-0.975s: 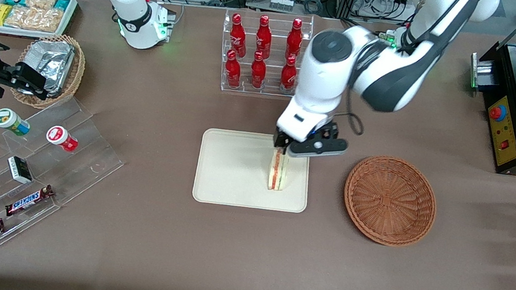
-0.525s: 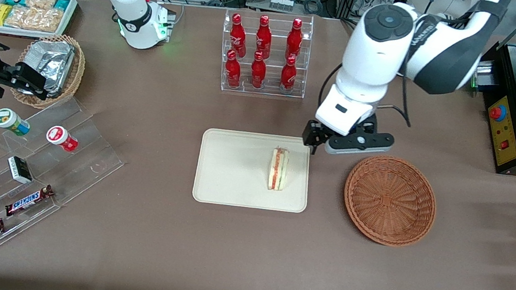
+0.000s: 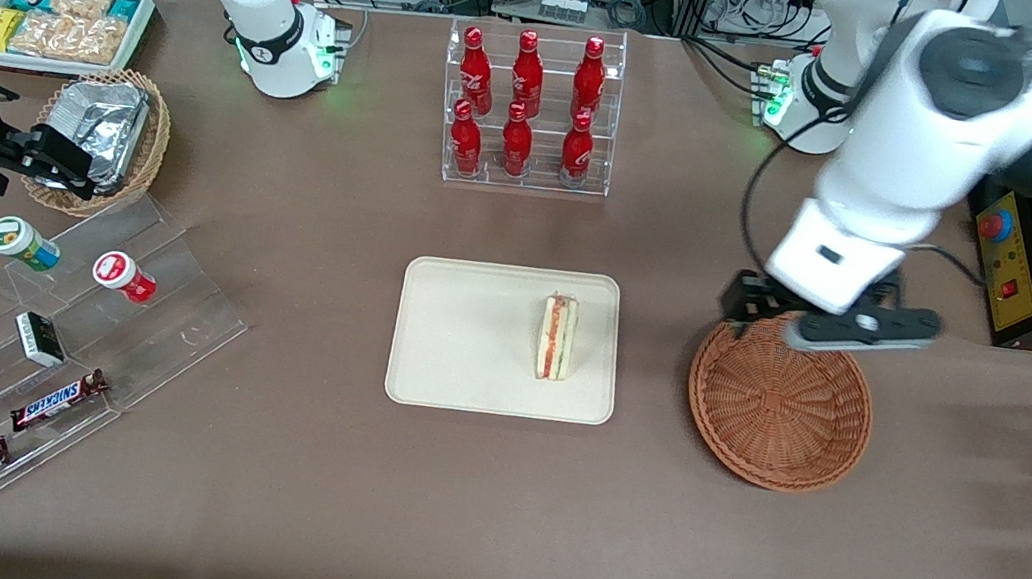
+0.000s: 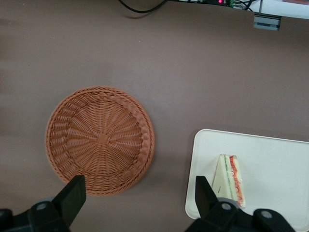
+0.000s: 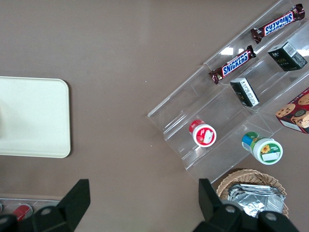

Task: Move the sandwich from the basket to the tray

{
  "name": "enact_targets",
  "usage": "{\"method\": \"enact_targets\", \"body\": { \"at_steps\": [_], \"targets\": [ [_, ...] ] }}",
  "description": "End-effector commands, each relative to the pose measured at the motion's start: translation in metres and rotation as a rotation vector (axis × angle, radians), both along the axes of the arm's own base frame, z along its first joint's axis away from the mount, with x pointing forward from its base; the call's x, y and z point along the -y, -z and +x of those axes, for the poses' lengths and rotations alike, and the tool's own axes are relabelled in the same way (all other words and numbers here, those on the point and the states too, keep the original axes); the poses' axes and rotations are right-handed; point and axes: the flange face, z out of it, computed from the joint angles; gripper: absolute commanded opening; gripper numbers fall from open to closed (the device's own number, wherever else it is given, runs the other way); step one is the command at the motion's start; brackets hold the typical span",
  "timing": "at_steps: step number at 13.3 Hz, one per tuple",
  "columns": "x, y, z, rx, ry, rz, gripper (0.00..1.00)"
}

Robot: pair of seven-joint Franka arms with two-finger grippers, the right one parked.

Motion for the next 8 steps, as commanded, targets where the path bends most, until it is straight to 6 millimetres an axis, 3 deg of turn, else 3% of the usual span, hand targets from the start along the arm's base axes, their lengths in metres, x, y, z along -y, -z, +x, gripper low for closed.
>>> {"method": "enact_targets", "body": {
  "at_steps": [1,4,6,8],
  "targets": [
    [-0.062,-0.025,0.004,-0.050,0.074,-0.047,1.00],
    [-0.115,-0.042,-0.008,-0.103,0.081,-0.030,1.00],
    [-0.132,-0.059,-0.021,-0.154,0.062,-0.023,1.00],
    [-0.137,-0.070,-0.033,-0.220,0.059,-0.005,1.00]
  ]
}}
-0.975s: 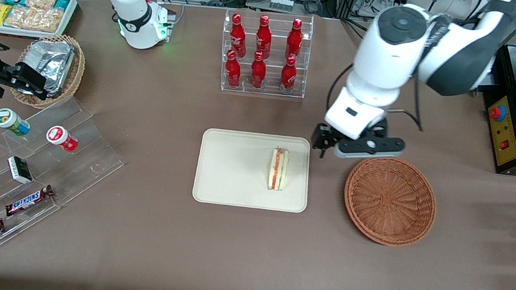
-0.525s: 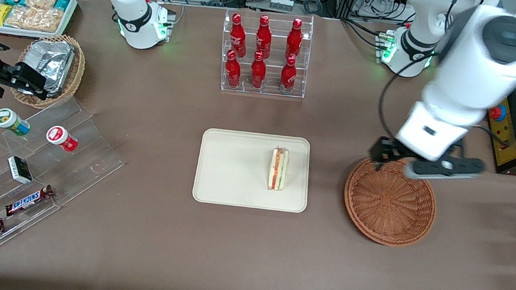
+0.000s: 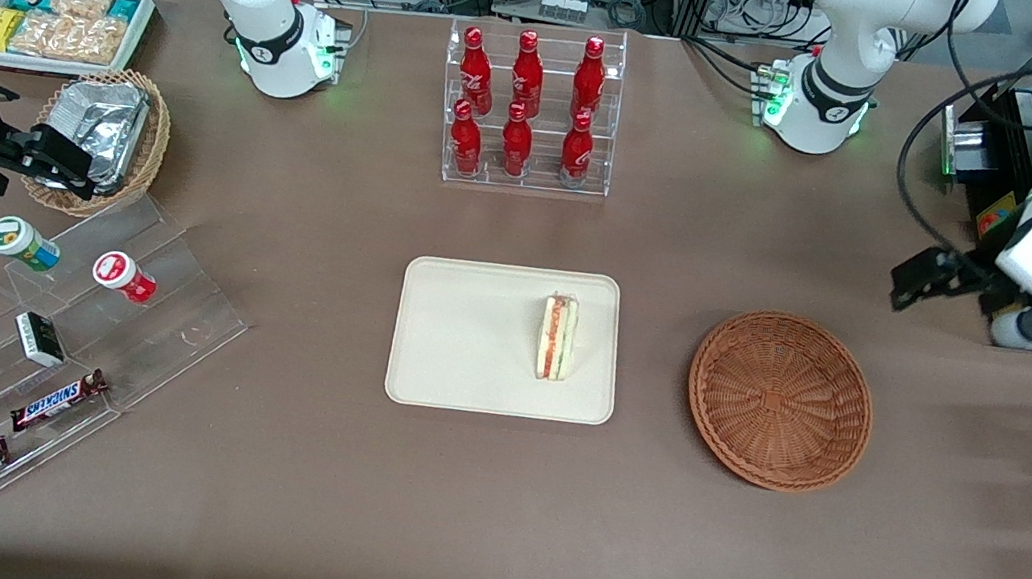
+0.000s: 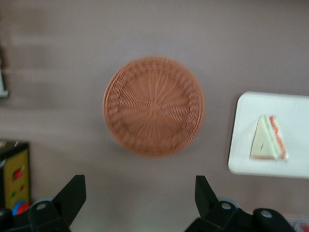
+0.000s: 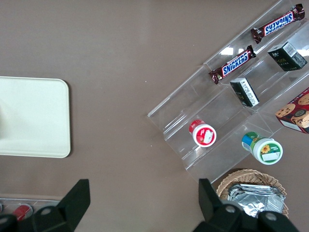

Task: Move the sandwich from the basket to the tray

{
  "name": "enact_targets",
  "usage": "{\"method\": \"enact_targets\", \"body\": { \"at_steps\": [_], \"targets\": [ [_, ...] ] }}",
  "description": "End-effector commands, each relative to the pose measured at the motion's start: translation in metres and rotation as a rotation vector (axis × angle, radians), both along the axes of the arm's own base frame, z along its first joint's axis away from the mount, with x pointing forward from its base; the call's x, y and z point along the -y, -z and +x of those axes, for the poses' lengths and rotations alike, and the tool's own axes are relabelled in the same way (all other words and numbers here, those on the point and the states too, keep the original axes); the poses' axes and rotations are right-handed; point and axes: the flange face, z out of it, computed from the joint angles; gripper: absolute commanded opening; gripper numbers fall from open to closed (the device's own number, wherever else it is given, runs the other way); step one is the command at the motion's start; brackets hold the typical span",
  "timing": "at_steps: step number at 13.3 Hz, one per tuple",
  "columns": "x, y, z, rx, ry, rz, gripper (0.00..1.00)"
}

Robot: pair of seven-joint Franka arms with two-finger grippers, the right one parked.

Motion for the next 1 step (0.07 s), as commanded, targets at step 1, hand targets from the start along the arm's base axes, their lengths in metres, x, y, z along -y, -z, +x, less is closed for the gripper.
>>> {"method": "enact_targets", "body": {
  "at_steps": [1],
  "targets": [
    [-0.0035,-0.0150,-0.0114,-0.045,0.011,-0.002,1.00]
  ]
}}
